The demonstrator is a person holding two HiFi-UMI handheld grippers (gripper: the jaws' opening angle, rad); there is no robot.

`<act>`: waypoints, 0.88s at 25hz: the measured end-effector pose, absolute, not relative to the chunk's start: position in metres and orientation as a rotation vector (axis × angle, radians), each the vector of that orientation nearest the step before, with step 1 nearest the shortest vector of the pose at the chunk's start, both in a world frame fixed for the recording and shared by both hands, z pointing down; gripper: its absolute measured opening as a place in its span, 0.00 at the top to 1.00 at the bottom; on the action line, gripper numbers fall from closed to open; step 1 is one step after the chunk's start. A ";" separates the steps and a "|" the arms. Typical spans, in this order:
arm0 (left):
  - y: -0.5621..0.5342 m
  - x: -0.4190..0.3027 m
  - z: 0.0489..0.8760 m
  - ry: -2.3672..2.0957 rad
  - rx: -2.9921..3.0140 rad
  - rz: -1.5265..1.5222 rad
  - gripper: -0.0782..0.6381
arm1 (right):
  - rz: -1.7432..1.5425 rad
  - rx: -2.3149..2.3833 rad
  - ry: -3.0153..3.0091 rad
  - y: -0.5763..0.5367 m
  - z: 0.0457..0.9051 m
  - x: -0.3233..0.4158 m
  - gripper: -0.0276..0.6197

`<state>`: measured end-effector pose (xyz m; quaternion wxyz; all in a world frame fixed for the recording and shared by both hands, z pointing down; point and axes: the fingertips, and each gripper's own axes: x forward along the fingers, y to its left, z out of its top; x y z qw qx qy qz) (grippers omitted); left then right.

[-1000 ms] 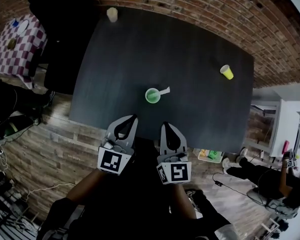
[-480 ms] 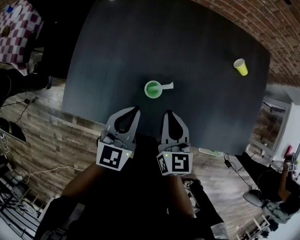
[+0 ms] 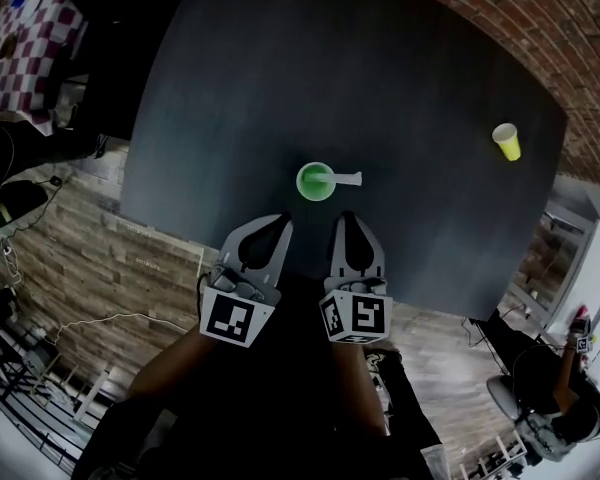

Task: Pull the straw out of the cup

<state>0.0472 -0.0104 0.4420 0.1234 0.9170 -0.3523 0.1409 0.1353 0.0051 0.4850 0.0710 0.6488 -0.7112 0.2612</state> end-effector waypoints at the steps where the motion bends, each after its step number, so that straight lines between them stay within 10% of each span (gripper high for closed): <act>1: -0.012 0.046 0.445 -1.042 2.645 0.389 0.88 | 0.797 1.945 -2.135 0.004 0.490 0.135 0.95; 22: -0.040 0.048 0.491 -0.999 2.529 0.437 0.88 | 0.967 1.911 -2.048 -0.024 0.547 0.138 0.78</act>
